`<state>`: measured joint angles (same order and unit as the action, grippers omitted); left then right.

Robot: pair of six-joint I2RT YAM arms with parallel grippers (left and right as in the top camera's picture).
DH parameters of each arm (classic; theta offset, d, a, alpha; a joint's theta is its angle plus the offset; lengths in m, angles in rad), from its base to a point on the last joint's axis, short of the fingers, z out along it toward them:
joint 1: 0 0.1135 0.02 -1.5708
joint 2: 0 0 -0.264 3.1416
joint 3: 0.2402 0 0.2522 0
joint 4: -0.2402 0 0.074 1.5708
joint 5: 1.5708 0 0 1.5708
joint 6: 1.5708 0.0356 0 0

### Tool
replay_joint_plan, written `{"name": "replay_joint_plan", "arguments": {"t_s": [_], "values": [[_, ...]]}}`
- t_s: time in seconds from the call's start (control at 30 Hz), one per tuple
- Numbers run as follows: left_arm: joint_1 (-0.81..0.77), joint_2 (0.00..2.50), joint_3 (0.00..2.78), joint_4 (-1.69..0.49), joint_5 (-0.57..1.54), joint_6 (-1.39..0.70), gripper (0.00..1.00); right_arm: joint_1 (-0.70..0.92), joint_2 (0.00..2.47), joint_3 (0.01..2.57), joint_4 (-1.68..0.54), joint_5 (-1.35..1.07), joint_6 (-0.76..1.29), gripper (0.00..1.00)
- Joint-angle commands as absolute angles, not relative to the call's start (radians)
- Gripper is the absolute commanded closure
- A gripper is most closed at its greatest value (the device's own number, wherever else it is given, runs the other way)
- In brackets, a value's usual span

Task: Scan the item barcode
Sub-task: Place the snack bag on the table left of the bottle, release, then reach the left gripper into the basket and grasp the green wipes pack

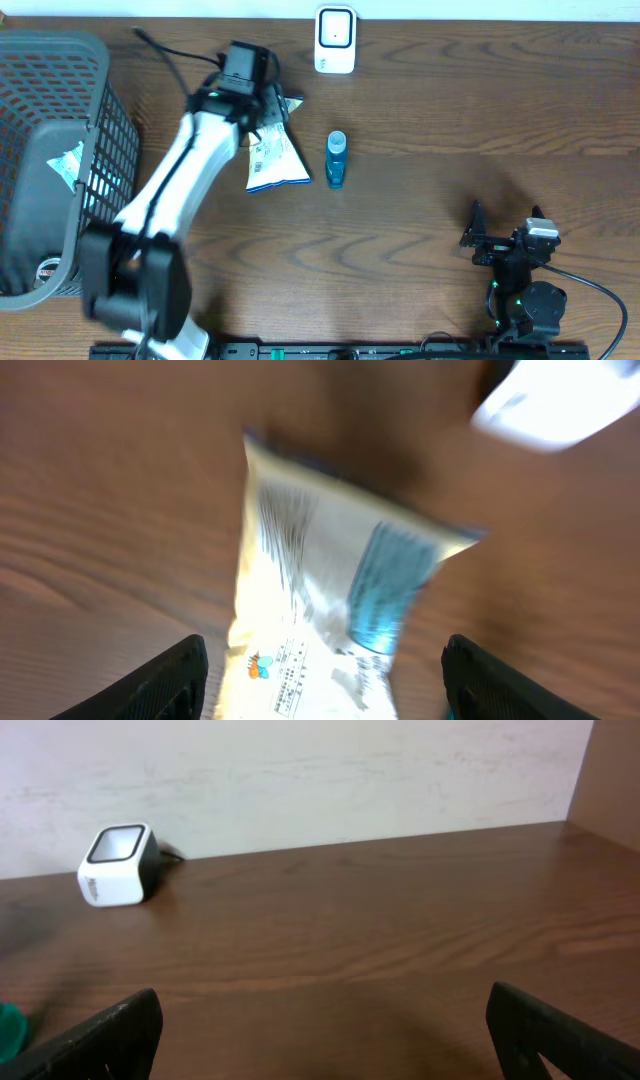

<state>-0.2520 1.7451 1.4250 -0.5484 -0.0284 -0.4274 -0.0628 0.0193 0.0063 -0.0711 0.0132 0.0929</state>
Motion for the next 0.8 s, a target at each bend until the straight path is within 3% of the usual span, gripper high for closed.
{"name": "replay_joint_plan", "arguments": {"t_s": [0.0,0.17,0.4,0.6,0.77], "values": [[-0.206,1.566,1.443,-0.537,-0.031,-0.377,0.25,-0.058,0.018,0.006,-0.077,0.004,0.081,0.01],[-0.086,1.344,1.443,-0.533,-0.063,-0.347,0.25,-0.058,0.018,0.006,-0.077,0.004,0.081,0.01],[0.248,1.149,1.443,-0.546,-0.151,-0.348,0.25,-0.058,0.018,0.006,-0.077,0.004,0.081,0.01],[0.521,1.188,1.441,-0.621,-0.15,-0.354,0.25,-0.058,0.018,0.006,-0.077,0.004,0.081,0.01],[0.621,1.325,1.43,-0.628,-0.146,-0.356,0.26,-0.058,0.018,0.006,-0.077,0.004,0.081,0.01]]}}
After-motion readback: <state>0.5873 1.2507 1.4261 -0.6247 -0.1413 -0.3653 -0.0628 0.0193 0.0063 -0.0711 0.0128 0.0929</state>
